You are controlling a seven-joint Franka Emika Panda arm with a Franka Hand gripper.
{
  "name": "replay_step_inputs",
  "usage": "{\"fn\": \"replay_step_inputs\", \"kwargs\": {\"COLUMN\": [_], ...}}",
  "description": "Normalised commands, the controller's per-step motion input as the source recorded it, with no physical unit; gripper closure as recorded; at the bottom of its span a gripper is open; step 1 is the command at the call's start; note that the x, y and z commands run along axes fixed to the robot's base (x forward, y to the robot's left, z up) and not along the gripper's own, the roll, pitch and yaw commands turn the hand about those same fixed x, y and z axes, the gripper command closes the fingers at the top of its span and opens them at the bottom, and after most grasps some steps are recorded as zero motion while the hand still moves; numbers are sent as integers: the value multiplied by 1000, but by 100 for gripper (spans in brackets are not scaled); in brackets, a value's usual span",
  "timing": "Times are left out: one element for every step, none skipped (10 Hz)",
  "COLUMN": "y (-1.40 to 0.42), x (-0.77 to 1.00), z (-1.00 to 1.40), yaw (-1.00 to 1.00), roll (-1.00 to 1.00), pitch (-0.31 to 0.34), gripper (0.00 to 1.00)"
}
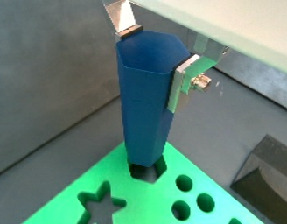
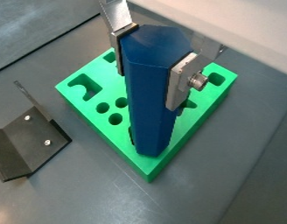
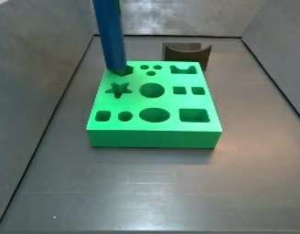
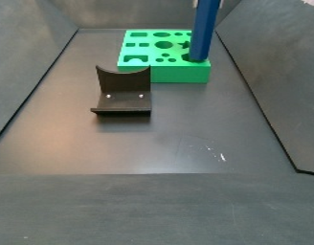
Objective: Insert the hexagon object.
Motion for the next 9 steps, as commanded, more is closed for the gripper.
{"fn": "replay_step_inputs", "kwargs": {"y": [-9,0,0,-14,-126,-103,-91,-49,0], "x": [274,246,286,309,203,0,-14,-234,-314], "z": [-220,-231,-257,-257,-237,-220,-206,-191,-214], "yaw": [0,0,0,0,14,0,0,0,-3], "roll": [-114,-104,-119,-113,-117,-91,-79,-39,-4], "pitch": [-17,-11,-14,-10,-26,-33,-44,-59,-53], "gripper": [100,100,100,100,100,100,100,100,100]}}
